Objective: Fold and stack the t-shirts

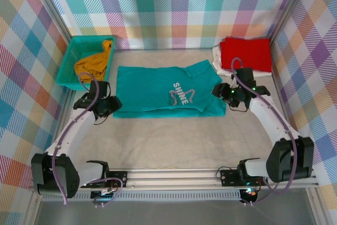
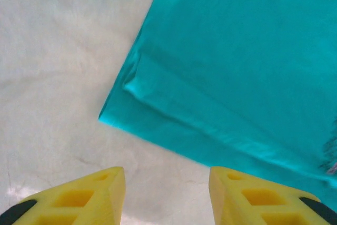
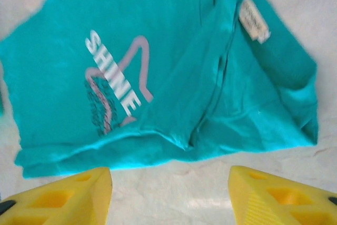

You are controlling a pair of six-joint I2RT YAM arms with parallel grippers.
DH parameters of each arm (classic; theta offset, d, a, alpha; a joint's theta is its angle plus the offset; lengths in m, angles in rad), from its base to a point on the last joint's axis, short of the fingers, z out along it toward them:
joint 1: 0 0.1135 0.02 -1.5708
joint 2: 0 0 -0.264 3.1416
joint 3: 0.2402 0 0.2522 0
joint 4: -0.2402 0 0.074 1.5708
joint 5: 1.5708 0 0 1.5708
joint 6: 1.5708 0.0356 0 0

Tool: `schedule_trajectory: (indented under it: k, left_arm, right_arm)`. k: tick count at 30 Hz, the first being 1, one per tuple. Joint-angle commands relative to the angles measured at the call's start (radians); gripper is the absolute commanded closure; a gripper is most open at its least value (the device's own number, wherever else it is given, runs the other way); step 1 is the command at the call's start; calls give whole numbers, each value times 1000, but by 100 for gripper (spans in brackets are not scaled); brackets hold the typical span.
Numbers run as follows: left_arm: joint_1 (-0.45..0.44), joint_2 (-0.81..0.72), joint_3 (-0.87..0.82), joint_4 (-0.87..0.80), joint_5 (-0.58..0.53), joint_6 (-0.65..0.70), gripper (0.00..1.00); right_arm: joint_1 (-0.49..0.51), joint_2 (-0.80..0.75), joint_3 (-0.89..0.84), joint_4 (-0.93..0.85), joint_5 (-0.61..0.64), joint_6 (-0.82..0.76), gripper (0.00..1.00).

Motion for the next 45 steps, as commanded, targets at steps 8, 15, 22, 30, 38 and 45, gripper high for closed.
schedule_trajectory:
  k: [8,15,22,30,38,45]
  left_arm:
    - [-77,281,62,136,31,48,56]
    - [-77,334,86,162,16,61,55]
    - [-76,346,94,183,9,59,57]
    - [-50,328,100,191,-25,67,84]
    - [-33,324,113,156,-24,70,85]
    - [-33,295,55,176,7,49,71]
  right_arm:
    - [87,229,-11,79,-37,71,42]
    - [98,309,-12,120,-29,131,43]
    - [98,321,-17,179,26,128,66]
    - [99,358,63,169,28,111,96]
    - [99,293,4,150,16,137,78]
    - [106,245,-66,123,-24,148,61]
